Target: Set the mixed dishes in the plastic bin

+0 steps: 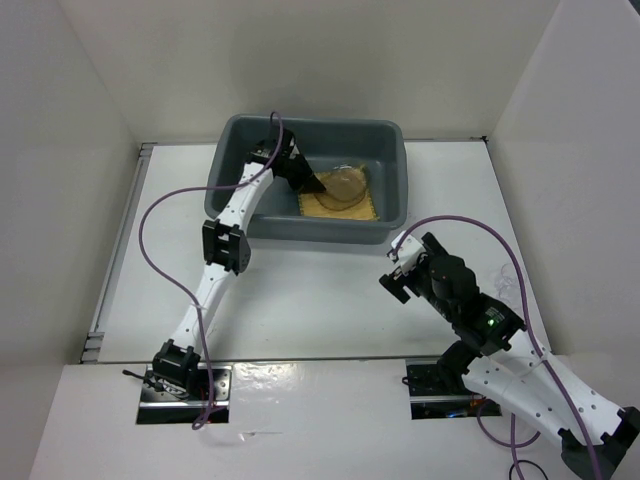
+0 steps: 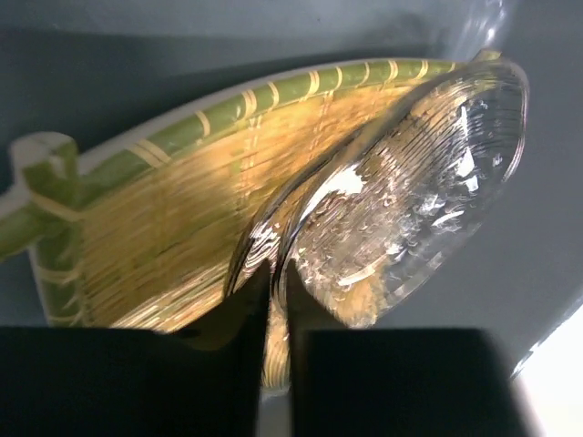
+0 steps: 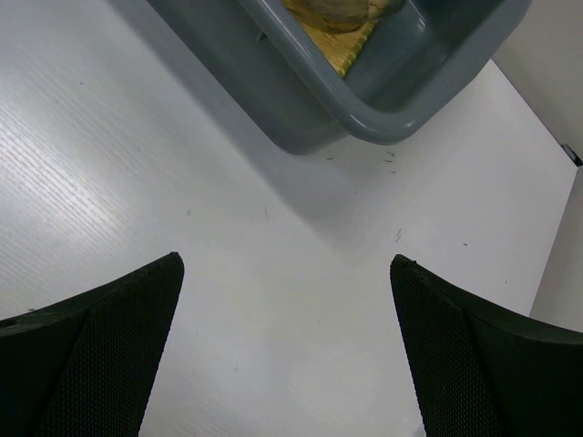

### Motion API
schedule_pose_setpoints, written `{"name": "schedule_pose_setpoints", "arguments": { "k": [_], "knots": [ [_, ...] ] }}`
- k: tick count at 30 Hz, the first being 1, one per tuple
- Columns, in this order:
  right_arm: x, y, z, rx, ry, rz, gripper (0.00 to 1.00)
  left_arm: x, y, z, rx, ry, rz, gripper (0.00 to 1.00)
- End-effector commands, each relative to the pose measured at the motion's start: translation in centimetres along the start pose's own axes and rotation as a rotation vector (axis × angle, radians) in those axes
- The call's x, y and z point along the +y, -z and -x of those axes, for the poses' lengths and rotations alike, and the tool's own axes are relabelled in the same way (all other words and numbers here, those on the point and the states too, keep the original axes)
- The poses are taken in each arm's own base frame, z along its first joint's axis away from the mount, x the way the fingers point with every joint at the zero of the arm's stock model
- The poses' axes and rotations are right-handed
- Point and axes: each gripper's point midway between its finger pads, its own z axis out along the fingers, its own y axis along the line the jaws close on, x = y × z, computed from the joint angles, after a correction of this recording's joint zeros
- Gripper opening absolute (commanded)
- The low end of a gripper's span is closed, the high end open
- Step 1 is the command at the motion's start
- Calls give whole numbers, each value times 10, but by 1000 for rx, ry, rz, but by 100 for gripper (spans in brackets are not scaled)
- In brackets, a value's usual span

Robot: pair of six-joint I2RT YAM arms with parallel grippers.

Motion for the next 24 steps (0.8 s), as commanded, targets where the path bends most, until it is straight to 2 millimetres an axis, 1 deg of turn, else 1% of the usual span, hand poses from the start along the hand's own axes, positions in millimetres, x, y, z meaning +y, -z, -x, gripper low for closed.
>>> {"name": "schedule_pose_setpoints", "arguments": {
  "k": [1, 2, 3, 4, 5, 6, 7, 8, 9, 10, 11, 12, 13, 14, 15, 16, 17, 18, 19, 20, 21, 22, 23, 24],
  "knots": [
    [-1, -3, 9, -31, -18, -13, 98, -29, 26, 8, -48, -52, -49, 25],
    [-1, -3, 9, -31, -18, -13, 98, -39, 35, 8, -51, -63, -68, 33],
    [-1, -3, 9, -31, -18, -13, 98, -39, 41, 12, -59, -68, -68, 41],
    [-1, -3, 9, -31, -18, -13, 98, -49, 52, 12, -68, -77, -79, 49],
    [-1, -3, 9, -31, -18, -13, 98, -55, 59, 14, -90, -100, -80, 66],
    [1, -4, 5, -23, -15, -10, 98, -58, 65, 15, -103, -114, -75, 75],
    [1, -4, 5, -23, -15, -9, 98, -74, 82, 17, -134, -143, -93, 82],
    [1, -6, 4, -14, -13, -6, 98, -76, 92, 22, -154, -150, -89, 90],
    [0, -5, 3, -11, -13, -16, 98, -88, 109, 25, -197, -162, -89, 92],
    [-1, -6, 5, -19, -15, -19, 98, -89, 120, 29, -219, -158, -82, 94],
    [-3, -6, 4, -14, -16, -32, 98, -90, 129, 33, -256, -166, -57, 94],
    [-3, -6, 4, -14, -26, -32, 98, -100, 153, 39, -306, -172, -61, 94],
    [-6, -5, 5, -16, -29, -51, 98, -106, 164, 41, -338, -191, -61, 94],
    [-6, -8, -1, 5, -33, -59, 98, -107, 176, 46, -366, -199, -51, 94],
    [-9, -8, 0, 2, -40, -71, 98, -118, 196, 45, -409, -208, -51, 94],
    [-15, -8, -3, 15, -56, -102, 98, -123, 206, 45, -430, -224, -56, 94],
    [-26, -9, -3, 35, -75, -146, 98, -125, 218, 46, -443, -220, -58, 93],
    [-46, -8, -11, 72, -103, -220, 98, -138, 238, 43, -479, -250, -75, 93],
    [-59, -6, -13, 93, -120, -268, 98, -140, 253, 48, -512, -258, -76, 90],
    [-79, 1, -10, 122, -149, -333, 98, -143, 262, 42, -512, -268, -72, 84],
    [-94, -3, -30, 240, -161, -381, 98, -148, 283, 41, -545, -292, -75, 80],
    [-109, -1, -34, 296, -173, -424, 98, -144, 295, 43, -566, -296, -58, 76],
    [-118, 2, -52, 396, -137, -441, 98, -140, 303, 35, -557, -299, -30, 72],
    [-134, 6, -76, 495, -140, -480, 98, -126, 306, 40, -572, -305, 27, 60]
  ]
}}
